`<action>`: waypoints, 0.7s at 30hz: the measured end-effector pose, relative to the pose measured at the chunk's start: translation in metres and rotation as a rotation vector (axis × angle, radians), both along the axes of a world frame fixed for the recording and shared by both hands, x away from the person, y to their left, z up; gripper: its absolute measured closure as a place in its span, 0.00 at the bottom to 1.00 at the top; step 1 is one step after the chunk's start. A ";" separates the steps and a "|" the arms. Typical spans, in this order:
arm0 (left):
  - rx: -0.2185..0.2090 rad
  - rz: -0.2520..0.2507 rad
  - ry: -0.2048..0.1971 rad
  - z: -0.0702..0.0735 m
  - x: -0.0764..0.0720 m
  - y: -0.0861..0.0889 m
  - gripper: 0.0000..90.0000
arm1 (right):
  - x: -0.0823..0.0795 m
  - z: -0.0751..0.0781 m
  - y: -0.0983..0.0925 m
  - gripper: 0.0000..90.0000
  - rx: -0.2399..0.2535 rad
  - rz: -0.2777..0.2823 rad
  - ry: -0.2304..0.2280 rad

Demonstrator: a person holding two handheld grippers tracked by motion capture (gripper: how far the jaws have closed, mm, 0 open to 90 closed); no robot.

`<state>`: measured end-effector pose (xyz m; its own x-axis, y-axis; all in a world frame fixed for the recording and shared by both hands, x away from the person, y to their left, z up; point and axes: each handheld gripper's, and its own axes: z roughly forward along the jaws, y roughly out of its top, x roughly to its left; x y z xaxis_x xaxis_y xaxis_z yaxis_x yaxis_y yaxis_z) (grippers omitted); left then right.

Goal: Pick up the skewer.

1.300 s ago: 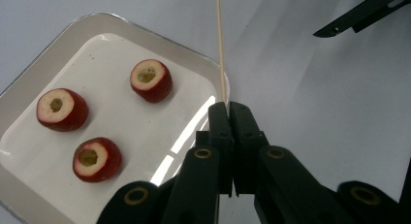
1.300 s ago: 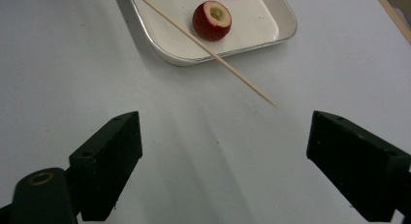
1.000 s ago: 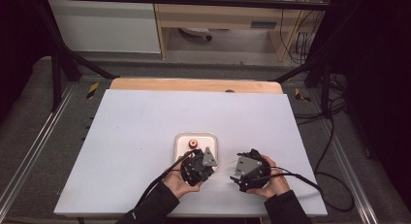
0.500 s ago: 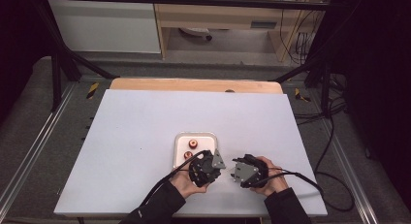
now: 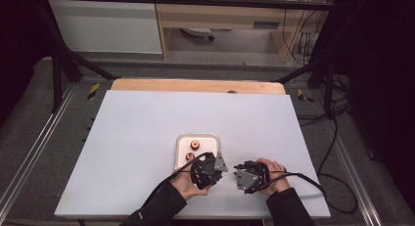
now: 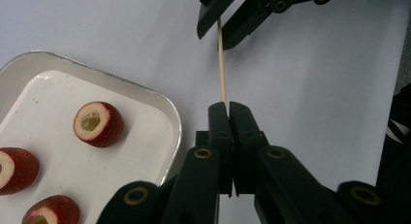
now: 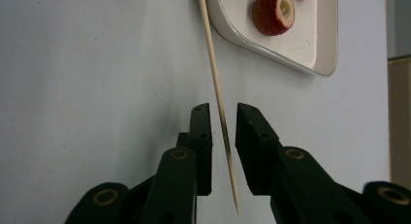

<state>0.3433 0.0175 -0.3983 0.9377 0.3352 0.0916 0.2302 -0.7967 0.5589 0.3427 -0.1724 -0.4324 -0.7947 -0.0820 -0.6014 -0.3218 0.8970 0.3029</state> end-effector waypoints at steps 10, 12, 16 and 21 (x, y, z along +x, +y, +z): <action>0.011 0.001 0.016 -0.001 -0.001 0.000 0.99 | -0.003 -0.001 -0.001 0.97 -0.057 0.078 -0.041; 0.010 0.001 0.015 -0.001 -0.001 -0.001 0.99 | -0.004 -0.001 -0.001 0.98 -0.068 0.087 -0.049; 0.003 0.002 0.016 -0.001 0.000 0.000 0.99 | -0.004 0.000 -0.001 0.98 -0.072 0.095 -0.061; -0.010 -0.007 0.034 0.000 0.004 0.002 0.97 | -0.005 0.002 -0.001 0.99 -0.084 0.103 -0.072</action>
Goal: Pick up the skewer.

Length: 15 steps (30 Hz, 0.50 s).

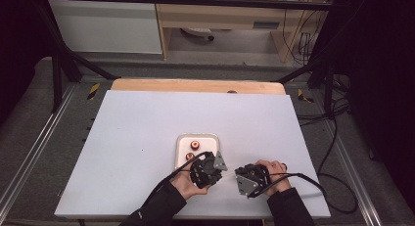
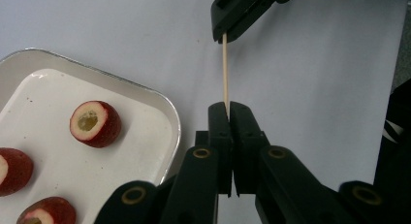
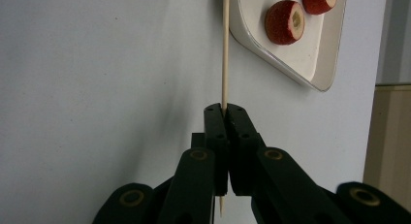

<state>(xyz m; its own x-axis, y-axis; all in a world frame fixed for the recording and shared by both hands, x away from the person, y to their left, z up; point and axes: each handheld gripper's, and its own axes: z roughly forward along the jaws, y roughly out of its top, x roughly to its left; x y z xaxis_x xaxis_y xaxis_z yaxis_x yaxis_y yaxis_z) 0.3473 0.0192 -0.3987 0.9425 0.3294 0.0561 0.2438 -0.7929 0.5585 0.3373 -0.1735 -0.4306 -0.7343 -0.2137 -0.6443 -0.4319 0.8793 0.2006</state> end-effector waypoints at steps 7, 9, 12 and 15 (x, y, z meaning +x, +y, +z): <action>0.047 0.038 0.044 0.000 0.007 0.000 0.82 | -0.001 0.002 0.002 0.99 -0.057 0.005 -0.036; 0.070 0.044 0.058 0.000 0.010 -0.001 0.82 | -0.001 0.003 0.004 0.99 -0.074 0.011 -0.052; 0.094 0.048 0.089 -0.003 0.012 -0.005 0.84 | -0.001 0.004 0.007 0.99 -0.090 0.016 -0.072; 0.128 0.048 0.113 -0.005 0.014 -0.011 0.86 | -0.001 0.006 0.008 0.99 -0.098 0.020 -0.084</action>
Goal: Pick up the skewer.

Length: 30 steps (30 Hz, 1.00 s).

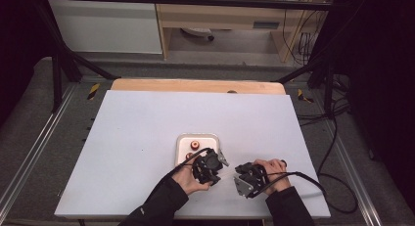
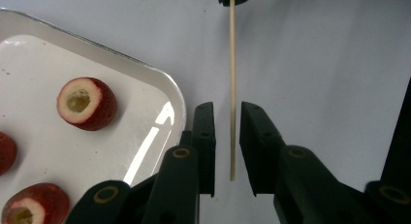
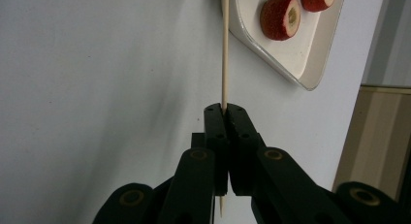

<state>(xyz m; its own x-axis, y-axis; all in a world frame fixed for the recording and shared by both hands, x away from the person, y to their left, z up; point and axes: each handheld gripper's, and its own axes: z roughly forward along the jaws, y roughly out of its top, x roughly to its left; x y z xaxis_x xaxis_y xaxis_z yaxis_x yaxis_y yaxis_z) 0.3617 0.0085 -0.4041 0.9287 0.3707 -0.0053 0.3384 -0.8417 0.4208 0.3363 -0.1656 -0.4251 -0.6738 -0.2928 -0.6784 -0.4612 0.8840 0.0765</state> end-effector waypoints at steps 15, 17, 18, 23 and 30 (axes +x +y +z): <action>0.069 -0.016 0.014 -0.006 0.004 -0.010 0.98 | -0.001 0.003 0.004 0.99 -0.025 0.042 -0.055; 0.073 -0.015 0.009 -0.005 0.003 -0.010 0.98 | -0.002 0.003 0.004 0.99 -0.022 0.030 -0.052; 0.074 -0.014 0.007 -0.005 0.003 -0.010 0.98 | -0.002 0.003 0.004 0.98 -0.020 0.028 -0.050; 0.082 -0.017 -0.008 -0.005 0.001 -0.007 0.98 | 0.000 0.004 0.003 0.89 0.005 -0.014 -0.031; 0.072 0.008 -0.036 -0.002 -0.002 0.008 0.98 | 0.007 0.009 -0.006 0.59 0.184 -0.224 0.105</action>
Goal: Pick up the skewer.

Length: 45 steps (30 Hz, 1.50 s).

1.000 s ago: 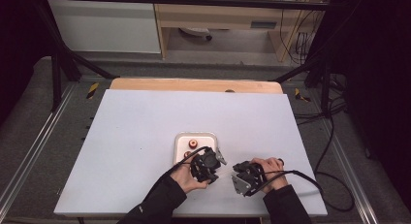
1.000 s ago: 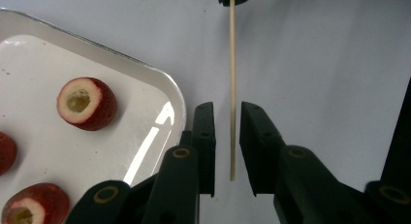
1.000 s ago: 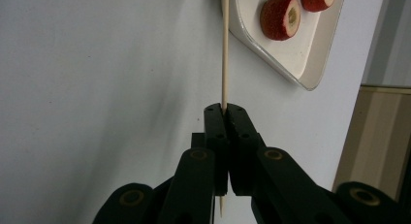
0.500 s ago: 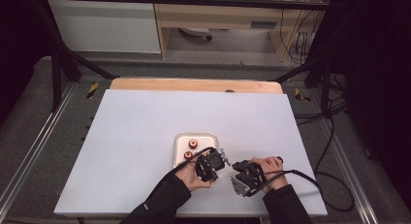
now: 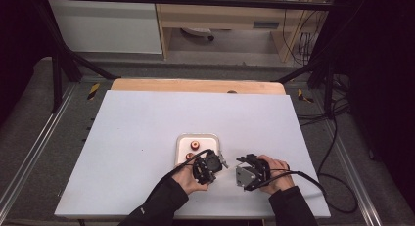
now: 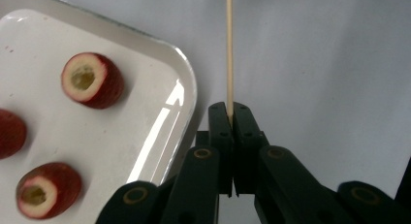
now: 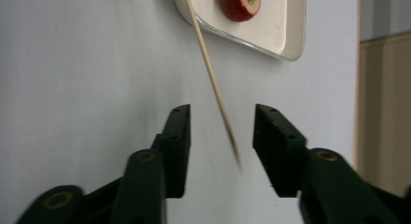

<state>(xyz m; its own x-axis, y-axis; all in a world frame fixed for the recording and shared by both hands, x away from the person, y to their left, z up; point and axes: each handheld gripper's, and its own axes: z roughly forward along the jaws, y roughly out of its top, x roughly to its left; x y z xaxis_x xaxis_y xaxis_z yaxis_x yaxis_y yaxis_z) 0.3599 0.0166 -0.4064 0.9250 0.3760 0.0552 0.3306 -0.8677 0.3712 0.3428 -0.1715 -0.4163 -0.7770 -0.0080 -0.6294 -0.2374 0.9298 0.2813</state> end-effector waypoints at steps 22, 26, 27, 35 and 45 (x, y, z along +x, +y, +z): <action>-0.183 0.204 -0.102 0.011 -0.003 0.060 0.98 | 0.022 -0.012 -0.047 0.11 0.530 -0.508 0.448; -0.265 0.253 -0.129 0.010 -0.010 0.066 0.98 | 0.024 -0.012 -0.050 0.06 0.548 -0.535 0.476; -0.285 0.261 -0.129 0.009 -0.012 0.067 0.98 | 0.024 -0.012 -0.050 0.06 0.552 -0.539 0.481; -0.410 0.363 -0.161 -0.003 -0.027 0.087 0.98 | 0.025 -0.008 -0.050 0.03 0.590 -0.562 0.513; -0.557 0.449 -0.217 -0.018 -0.048 0.110 0.98 | 0.031 -0.004 -0.038 0.01 0.562 -0.573 0.537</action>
<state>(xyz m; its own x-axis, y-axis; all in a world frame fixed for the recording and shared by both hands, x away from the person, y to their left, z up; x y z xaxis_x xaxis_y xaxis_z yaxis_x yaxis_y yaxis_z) 0.3120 0.1266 -0.4240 0.6663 0.7402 -0.0902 0.4781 -0.3312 0.8134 0.3741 -0.2097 -0.4200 -0.7548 0.6557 0.0146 0.5004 0.5614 0.6591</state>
